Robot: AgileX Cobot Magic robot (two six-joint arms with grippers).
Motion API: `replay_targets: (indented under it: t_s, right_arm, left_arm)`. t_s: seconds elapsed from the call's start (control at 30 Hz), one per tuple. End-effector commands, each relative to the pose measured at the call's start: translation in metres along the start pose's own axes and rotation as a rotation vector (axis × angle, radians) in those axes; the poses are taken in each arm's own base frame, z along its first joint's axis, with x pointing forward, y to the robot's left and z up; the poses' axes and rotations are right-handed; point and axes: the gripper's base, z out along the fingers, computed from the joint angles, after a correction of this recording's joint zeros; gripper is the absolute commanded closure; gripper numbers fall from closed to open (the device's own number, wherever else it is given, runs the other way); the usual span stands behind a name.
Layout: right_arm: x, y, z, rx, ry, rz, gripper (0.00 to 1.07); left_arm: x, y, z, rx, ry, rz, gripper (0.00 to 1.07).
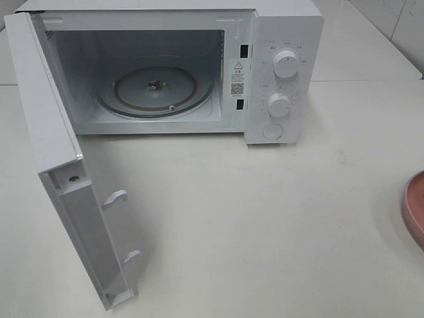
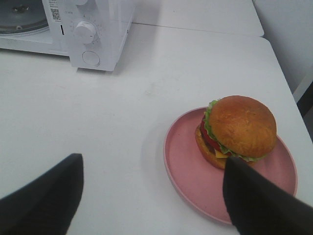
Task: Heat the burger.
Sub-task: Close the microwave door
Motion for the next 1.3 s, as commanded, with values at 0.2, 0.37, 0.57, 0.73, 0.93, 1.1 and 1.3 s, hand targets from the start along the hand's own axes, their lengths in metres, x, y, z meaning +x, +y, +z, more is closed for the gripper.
replay_targets:
  t_s: [0.2, 0.37, 0.57, 0.73, 0.93, 1.1, 1.3]
  right_arm:
    - [0.002, 0.000, -0.004, 0.005, -0.025, -0.003, 0.31]
    - [0.002, 0.000, -0.004, 0.005, -0.025, -0.003, 0.31]
    - [0.002, 0.000, -0.004, 0.005, -0.025, -0.003, 0.31]
    - [0.002, 0.000, -0.004, 0.005, -0.025, -0.003, 0.31]
    - [0.002, 0.000, -0.004, 0.005, -0.025, -0.003, 0.31]
    - [0.002, 0.000, -0.004, 0.005, -0.025, -0.003, 0.31]
    - [0.002, 0.000, -0.004, 0.005, -0.025, -0.003, 0.31]
  left_arm:
    - [-0.021, 0.000, 0.007, 0.000, -0.024, -0.007, 0.34]
    - [-0.035, 0.001, 0.026, -0.006, 0.010, -0.016, 0.55]
    - [-0.053, 0.003, 0.054, -0.015, 0.034, -0.026, 0.95]
    - [-0.060, 0.005, 0.078, -0.021, 0.048, 0.021, 1.07]
    - [-0.057, 0.009, 0.106, -0.031, -0.074, 0.067, 1.07]
    - [-0.047, 0.013, 0.123, -0.056, -0.221, 0.041, 1.07]
    - [-0.034, 0.019, 0.139, -0.101, -0.330, 0.033, 1.07]
